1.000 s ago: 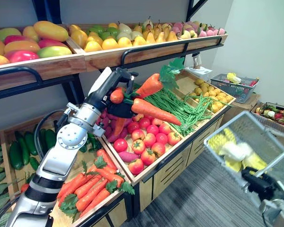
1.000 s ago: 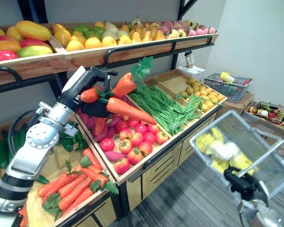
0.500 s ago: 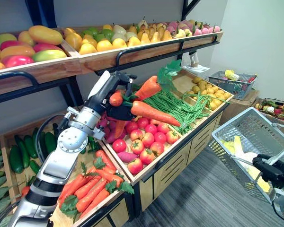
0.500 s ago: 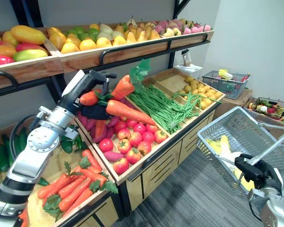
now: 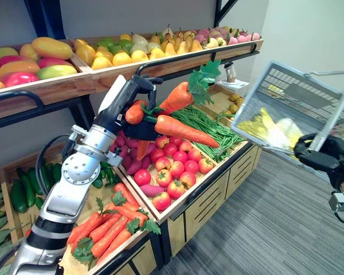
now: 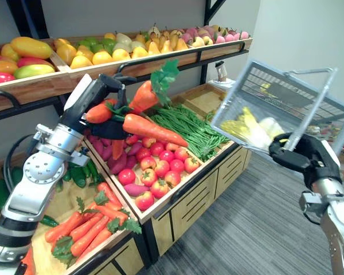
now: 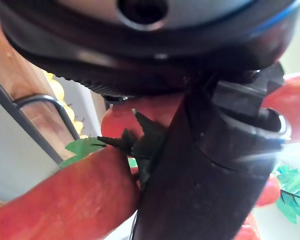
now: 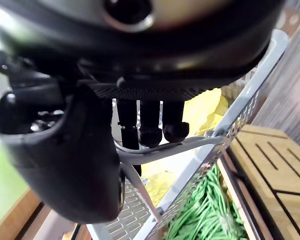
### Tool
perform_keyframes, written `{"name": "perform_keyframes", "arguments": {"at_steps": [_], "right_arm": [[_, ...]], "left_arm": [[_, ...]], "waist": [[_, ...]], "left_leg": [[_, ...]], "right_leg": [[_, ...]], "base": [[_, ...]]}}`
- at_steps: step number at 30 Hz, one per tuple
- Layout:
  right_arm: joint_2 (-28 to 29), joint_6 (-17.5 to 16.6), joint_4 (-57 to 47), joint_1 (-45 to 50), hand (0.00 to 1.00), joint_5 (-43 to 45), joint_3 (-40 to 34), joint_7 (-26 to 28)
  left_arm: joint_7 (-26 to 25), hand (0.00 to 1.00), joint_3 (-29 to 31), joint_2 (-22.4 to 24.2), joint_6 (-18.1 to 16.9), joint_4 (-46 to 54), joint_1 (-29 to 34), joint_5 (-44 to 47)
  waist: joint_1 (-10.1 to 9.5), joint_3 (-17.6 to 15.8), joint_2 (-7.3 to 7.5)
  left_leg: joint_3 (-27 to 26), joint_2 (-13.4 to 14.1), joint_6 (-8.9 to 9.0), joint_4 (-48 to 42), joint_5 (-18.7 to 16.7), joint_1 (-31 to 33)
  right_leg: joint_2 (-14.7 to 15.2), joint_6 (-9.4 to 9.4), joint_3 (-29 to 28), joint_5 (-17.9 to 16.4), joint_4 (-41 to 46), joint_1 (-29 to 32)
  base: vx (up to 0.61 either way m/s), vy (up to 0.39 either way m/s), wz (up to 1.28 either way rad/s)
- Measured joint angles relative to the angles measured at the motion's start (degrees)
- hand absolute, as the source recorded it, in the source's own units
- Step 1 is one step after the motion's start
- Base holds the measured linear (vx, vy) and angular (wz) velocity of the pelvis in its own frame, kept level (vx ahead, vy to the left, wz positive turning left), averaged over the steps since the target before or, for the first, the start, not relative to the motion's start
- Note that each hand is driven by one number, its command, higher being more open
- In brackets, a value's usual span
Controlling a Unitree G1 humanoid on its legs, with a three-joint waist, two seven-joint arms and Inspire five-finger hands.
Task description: Pick vegetable in the basket
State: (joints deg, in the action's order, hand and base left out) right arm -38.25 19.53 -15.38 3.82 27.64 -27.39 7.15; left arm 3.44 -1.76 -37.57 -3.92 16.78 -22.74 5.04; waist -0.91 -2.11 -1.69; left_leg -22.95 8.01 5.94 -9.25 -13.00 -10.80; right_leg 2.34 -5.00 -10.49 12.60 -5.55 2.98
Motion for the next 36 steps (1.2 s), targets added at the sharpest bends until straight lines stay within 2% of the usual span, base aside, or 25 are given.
{"name": "perform_keyframes", "arguments": {"at_steps": [1, 3, 12, 20, 25, 28, 36], "right_arm": [[-0.6, 0.4, -2.0, -1.1, 0.00, 0.1, 2.5, 3.8], [-1.9, 1.3, -2.1, -1.9, 0.00, 0.0, 4.7, 5.2], [-2.7, 6.5, -2.4, -3.1, 0.00, 0.0, 10.1, 9.5], [-4.4, 8.4, -2.8, -5.7, 0.00, -0.1, 12.1, 10.6], [-6.3, 9.1, -5.5, -8.6, 0.00, -0.1, 12.9, 12.1], [-6.7, 9.2, -7.1, -9.4, 0.00, 0.7, 13.0, 13.7], [-7.6, 10.8, -8.8, -14.5, 0.00, 2.2, 17.3, 18.1]], "left_arm": [[0.3, 0.00, 0.0, 0.0, -0.3, 0.0, 0.0, 0.0], [0.4, 0.00, 0.4, 0.2, -0.3, -0.1, 0.0, 0.0], [0.6, 0.00, 0.6, 2.0, -0.1, -0.3, 3.1, -0.1], [0.5, 0.00, 0.6, 0.3, 0.0, -0.3, 2.8, -1.1], [0.3, 0.00, 0.5, -2.9, 0.0, -0.1, -4.2, -0.3], [0.3, 0.00, 0.4, -3.3, 0.0, -0.1, -7.8, 0.1], [0.3, 0.00, -2.9, -5.8, -0.5, -0.2, -10.4, 0.1]], "waist": [[-0.42, 0.2, -0.15], [-0.43, 0.3, -0.19], [-0.44, 1.2, 0.13], [-0.36, 2.4, -0.14], [-0.37, 3.0, -0.42], [-0.24, 3.3, -0.68], [0.25, 4.2, -0.47]], "left_leg": [[0.1, 0.0, 0.02, 0.0, 0.1, 0.3], [0.2, 0.0, 0.02, 0.1, 0.1, 0.5], [0.7, -0.5, -0.19, 1.2, 0.7, 0.7], [1.3, -0.5, -0.09, 1.8, 1.4, 0.8], [1.3, -0.5, -0.02, 1.6, 1.5, 0.9], [1.3, -0.5, -0.02, 1.6, 1.5, 0.9], [0.1, -0.5, -0.01, 1.8, 1.5, 0.6]], "right_leg": [[0.0, 0.03, 0.1, 0.1, 0.0, 0.3], [0.0, 0.04, 0.4, 0.2, 0.0, 0.5], [0.4, -0.04, 1.5, 0.4, 0.0, 0.5], [0.4, 0.02, 2.1, 0.4, 0.0, 0.6], [0.4, 0.13, 2.1, 0.5, 0.0, 0.8], [0.4, 0.17, 2.1, 0.5, 0.0, 0.8], [0.1, 0.30, 1.0, 0.7, 0.0, 1.1]], "base": [[-0.03, 0.071, 0.02], [-0.01, 0.033, 0.01], [-0.01, 0.036, 0.03], [-0.02, 0.013, 0.03], [-0.02, 0.011, 0.00], [0.00, 0.000, 0.00], [-0.02, 0.019, -0.06]]}}
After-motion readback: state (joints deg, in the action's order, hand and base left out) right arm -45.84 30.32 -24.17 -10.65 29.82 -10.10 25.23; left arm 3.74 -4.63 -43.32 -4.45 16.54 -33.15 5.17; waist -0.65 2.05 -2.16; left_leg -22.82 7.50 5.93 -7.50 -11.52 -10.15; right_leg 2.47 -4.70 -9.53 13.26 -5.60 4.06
